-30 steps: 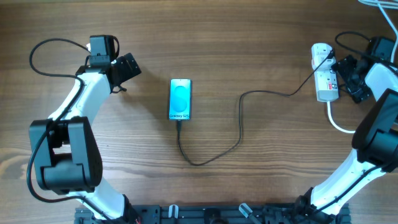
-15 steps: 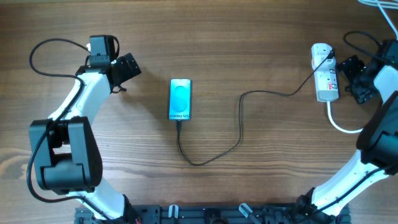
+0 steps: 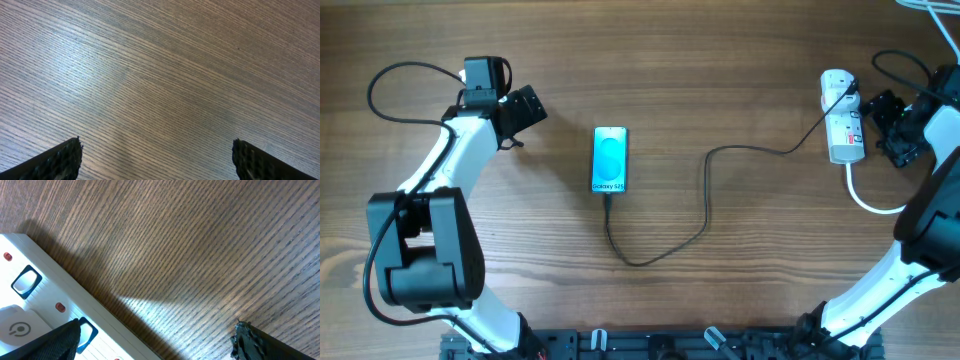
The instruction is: Plug charger to phone and switch on socket
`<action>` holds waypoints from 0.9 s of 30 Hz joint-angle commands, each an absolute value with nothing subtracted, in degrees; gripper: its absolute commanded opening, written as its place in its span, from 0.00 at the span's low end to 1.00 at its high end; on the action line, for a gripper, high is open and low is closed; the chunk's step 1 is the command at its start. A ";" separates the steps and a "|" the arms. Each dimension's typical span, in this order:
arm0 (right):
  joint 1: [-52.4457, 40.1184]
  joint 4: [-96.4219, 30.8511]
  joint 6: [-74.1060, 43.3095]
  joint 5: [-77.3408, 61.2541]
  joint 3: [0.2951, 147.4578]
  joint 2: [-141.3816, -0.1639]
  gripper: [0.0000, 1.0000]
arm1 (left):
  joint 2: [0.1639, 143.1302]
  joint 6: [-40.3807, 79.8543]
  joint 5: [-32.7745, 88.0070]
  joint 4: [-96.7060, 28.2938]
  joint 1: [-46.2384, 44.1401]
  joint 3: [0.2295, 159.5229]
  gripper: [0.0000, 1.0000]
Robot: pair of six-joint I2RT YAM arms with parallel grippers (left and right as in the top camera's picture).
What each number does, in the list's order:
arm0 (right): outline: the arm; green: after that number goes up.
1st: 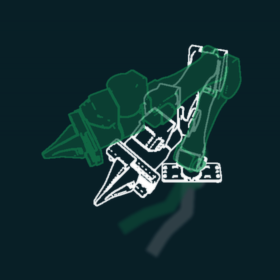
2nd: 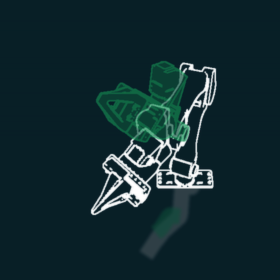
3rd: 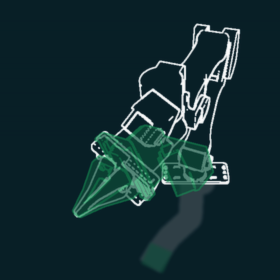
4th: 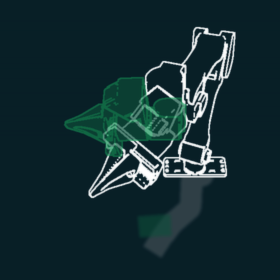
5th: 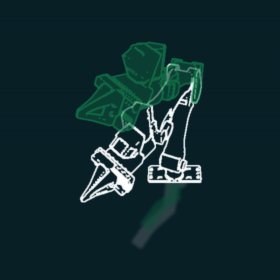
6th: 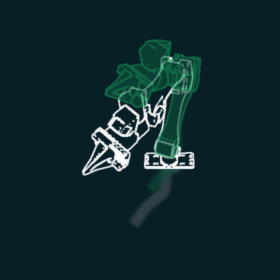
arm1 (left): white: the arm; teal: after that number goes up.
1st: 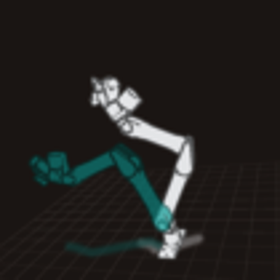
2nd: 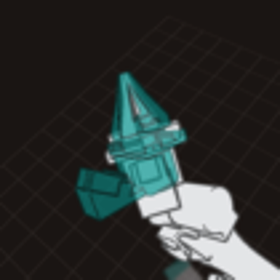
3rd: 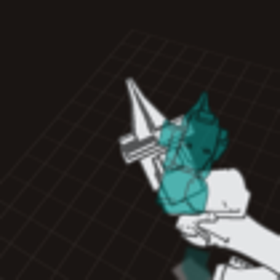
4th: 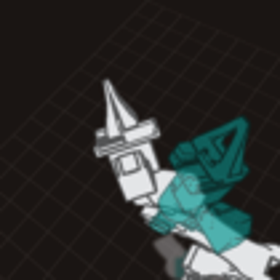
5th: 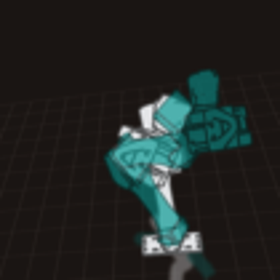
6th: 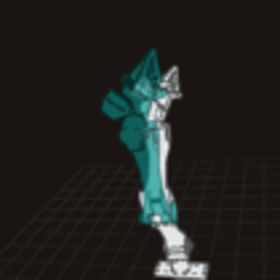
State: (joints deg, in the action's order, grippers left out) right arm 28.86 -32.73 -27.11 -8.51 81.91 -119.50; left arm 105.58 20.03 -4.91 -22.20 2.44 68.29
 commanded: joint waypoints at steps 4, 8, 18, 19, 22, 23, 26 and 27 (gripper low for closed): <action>23.75 -33.23 -27.42 2.15 81.36 -120.09 1.00 | 104.75 19.94 -5.67 -22.04 2.63 69.06 1.00; 21.69 -32.58 -27.42 6.68 81.45 -120.09 1.00 | 104.75 19.94 -5.67 -22.04 2.63 69.06 1.00; 21.69 -35.03 -26.72 -2.20 81.54 -120.09 1.00 | 104.75 19.94 -5.67 -22.04 2.63 69.06 1.00; 21.69 -35.38 -26.72 -2.48 81.54 -120.09 1.00 | 104.75 19.94 -5.65 -22.04 2.63 69.06 1.00; 21.69 -36.73 -27.00 -2.46 81.54 -120.09 1.00 | 104.75 19.94 -5.65 -22.04 2.63 69.06 1.00; 21.69 -36.95 -26.96 -2.46 81.52 -120.09 1.00 | 104.75 19.94 -5.67 -22.04 2.63 69.06 1.00; 21.69 -37.12 -26.98 -2.44 81.25 -120.11 1.00 | 104.75 19.94 -5.67 -22.04 2.63 69.06 1.00; 21.69 -37.12 -26.98 -2.42 81.25 -120.11 1.00 | 104.75 19.94 -5.67 -22.04 2.63 69.06 1.00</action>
State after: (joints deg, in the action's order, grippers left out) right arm 23.18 -35.79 -28.45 2.28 82.98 -118.76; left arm 105.58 20.03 -4.91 -22.22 2.44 68.29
